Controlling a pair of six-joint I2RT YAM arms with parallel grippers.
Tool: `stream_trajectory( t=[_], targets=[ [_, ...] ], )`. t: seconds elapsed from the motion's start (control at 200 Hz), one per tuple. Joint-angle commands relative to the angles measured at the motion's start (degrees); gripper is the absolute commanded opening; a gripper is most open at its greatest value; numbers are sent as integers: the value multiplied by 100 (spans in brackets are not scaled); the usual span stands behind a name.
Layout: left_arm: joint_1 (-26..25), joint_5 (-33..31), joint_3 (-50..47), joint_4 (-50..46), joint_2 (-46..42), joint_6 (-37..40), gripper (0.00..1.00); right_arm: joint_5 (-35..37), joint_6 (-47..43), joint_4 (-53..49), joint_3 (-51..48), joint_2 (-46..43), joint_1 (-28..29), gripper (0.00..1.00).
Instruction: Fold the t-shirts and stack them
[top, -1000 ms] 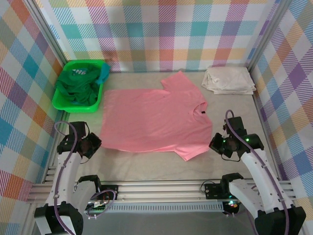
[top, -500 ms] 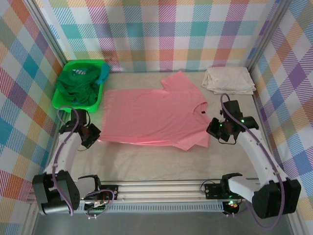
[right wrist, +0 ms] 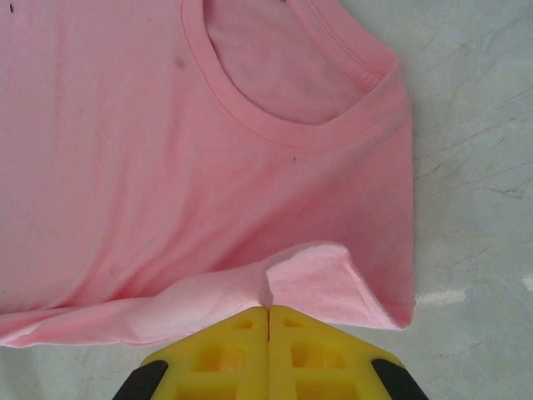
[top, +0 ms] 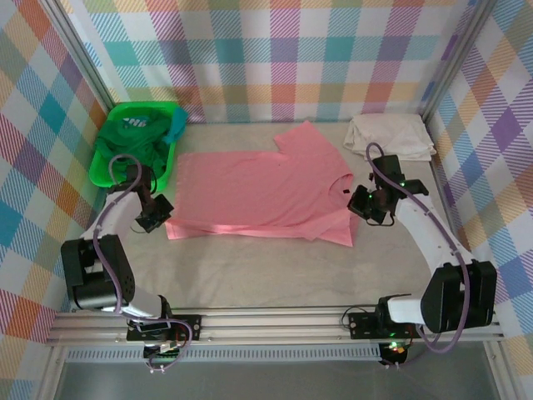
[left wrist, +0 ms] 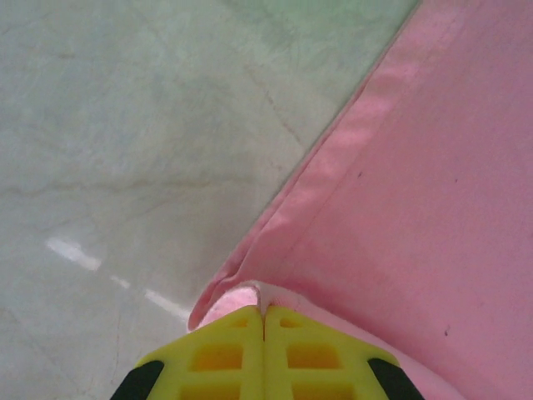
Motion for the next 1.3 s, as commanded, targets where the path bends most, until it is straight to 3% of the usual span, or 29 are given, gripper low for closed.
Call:
stream_trajectory(
  t=[0.0, 0.605, 0.67, 0.705, 0.83, 0.925, 1.01, 1.155, 1.295],
  targets=[
    [-1, -140, 441, -301, 293, 316, 0, -104, -166, 134, 299, 153, -81, 0],
    [-354, -545, 2045, -842, 1799, 768, 0, -519, -243, 237, 1571, 1649, -253, 0],
    [-374, -549, 2292, -815, 1900, 765, 8, -585, -176, 263, 1925, 1905, -281, 0],
    [-381, -488, 2432, -788, 1937, 765, 21, -587, -143, 296, 2126, 2057, -300, 3],
    [-509, -531, 2760, -754, 1808, 708, 49, -873, -46, 317, 2888, 2630, -482, 40],
    [-662, -690, 2528, -764, 1358, 633, 53, -876, -86, 77, 3299, 2750, -525, 38],
    [-806, -665, 1783, -624, 650, 496, 54, -1097, -149, 336, 2838, 2277, -508, 41],
    [-935, -348, 252, -363, -456, 218, 53, -1006, -252, 607, 1140, 870, -289, 42],
    [-886, -114, -654, 37, -714, 54, 51, -746, -344, 444, -105, 127, -192, 43]
  ],
)
